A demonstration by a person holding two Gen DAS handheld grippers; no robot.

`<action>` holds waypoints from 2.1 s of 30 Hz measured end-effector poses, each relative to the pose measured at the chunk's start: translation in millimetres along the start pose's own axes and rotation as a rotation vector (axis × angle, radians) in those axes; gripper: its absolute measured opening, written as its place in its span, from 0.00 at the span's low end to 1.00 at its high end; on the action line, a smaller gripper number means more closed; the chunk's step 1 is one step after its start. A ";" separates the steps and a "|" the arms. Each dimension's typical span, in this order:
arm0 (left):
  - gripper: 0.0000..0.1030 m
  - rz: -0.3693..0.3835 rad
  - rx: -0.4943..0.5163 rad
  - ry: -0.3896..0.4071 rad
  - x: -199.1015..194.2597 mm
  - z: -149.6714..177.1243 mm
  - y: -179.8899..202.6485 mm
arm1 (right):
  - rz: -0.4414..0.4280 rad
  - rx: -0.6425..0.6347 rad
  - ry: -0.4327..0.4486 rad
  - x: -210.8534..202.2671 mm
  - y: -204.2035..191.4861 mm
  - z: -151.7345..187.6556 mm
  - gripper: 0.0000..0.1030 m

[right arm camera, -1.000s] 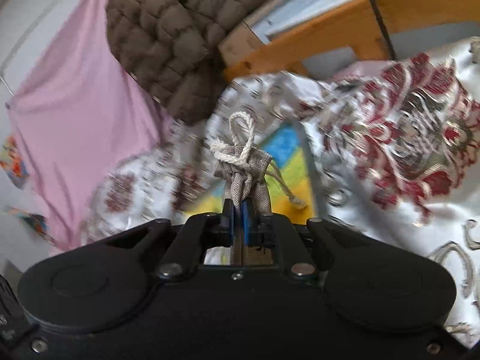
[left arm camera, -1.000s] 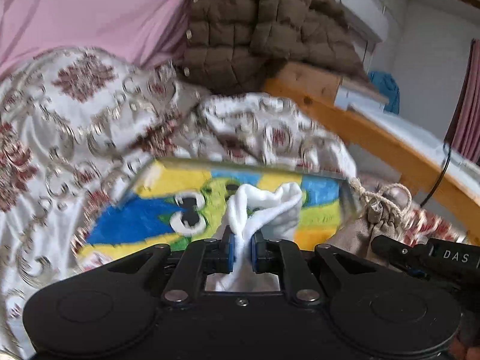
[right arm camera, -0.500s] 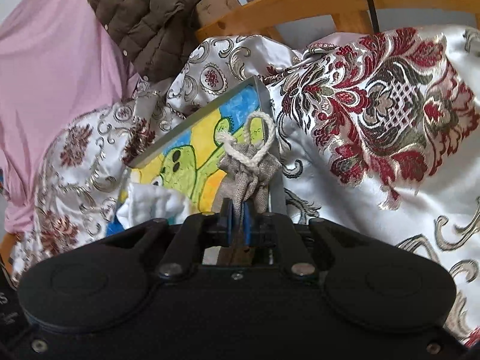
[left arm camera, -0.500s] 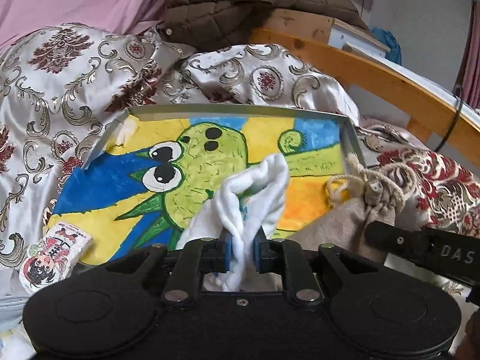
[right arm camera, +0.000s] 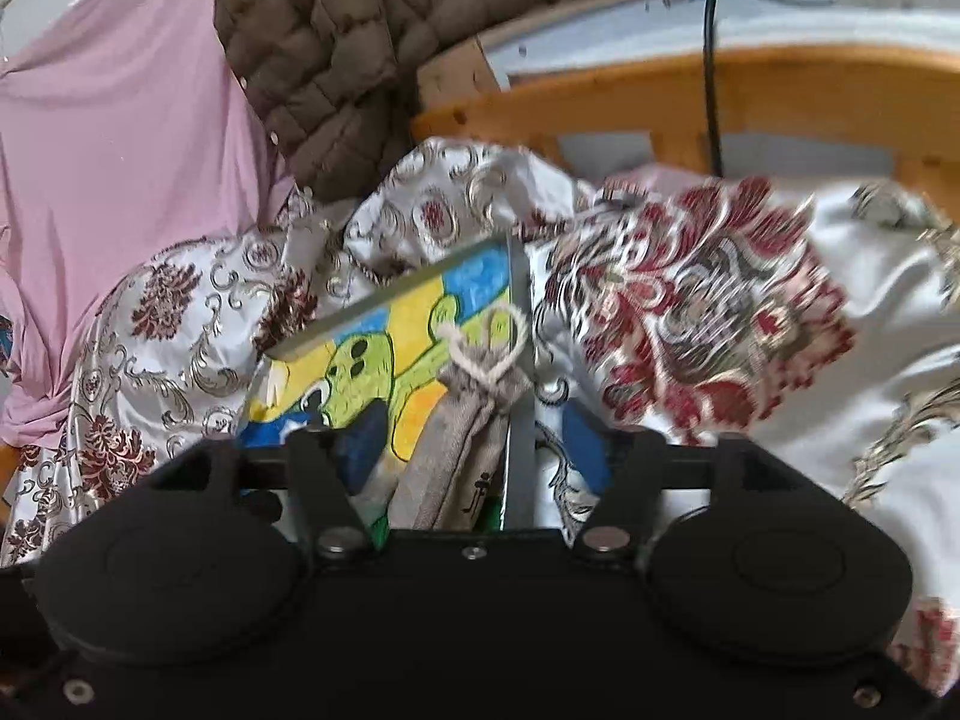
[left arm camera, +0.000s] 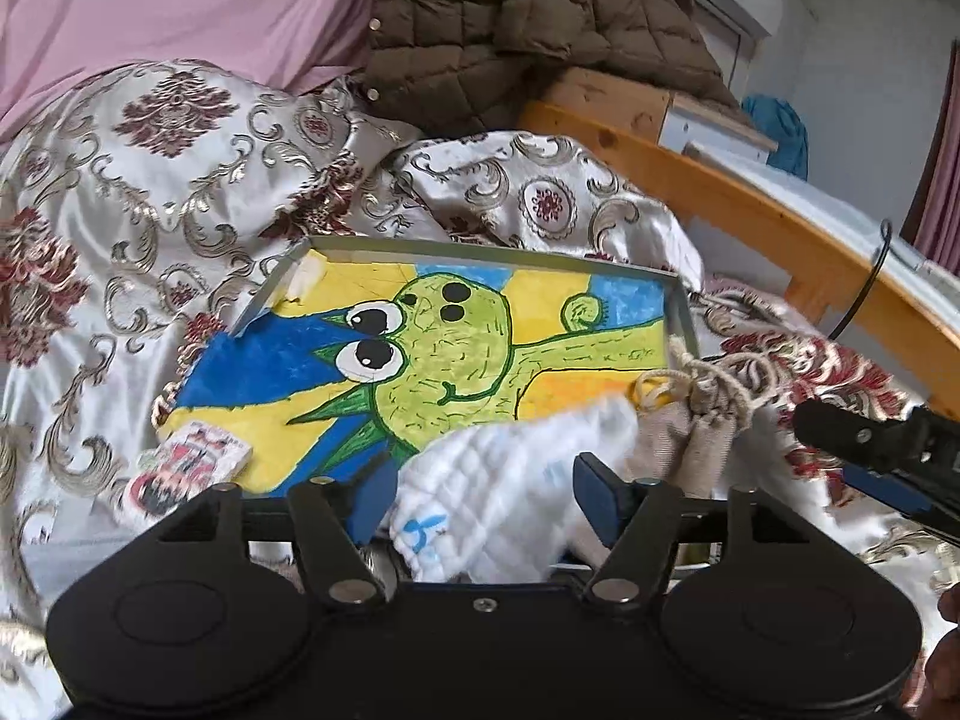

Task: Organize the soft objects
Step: 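Open both tools and lift them away from the painting tray, then lower the right tool onto the navy dotted cloth and close it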

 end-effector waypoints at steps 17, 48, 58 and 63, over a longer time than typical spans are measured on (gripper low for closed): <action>0.91 0.012 0.059 0.313 -164.8 7.8 -23.1 | -0.016 -0.117 0.335 -172.8 -50.3 -2.6 1.00; 0.99 -0.170 0.217 0.056 -235.7 126.6 -133.2 | 0.072 -0.584 -0.023 -252.2 -141.4 123.6 1.00; 0.99 -0.178 0.101 -0.023 -226.8 127.7 -148.2 | 0.029 -0.675 -0.287 -206.5 -149.0 166.3 0.99; 0.99 -0.195 0.070 -0.080 -218.6 133.9 -155.4 | 0.000 -0.737 -0.368 -196.6 -157.0 185.8 0.99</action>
Point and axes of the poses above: each gripper's, at about its wrist camera, not at the fingertips, and x roughly the way its jaws point, y to its right, z to its underside, the point moved 10 cm from there along x, roughly the way its jaws point, and after that the axes turned 9 degrees about -x, right-handed, at the moved point
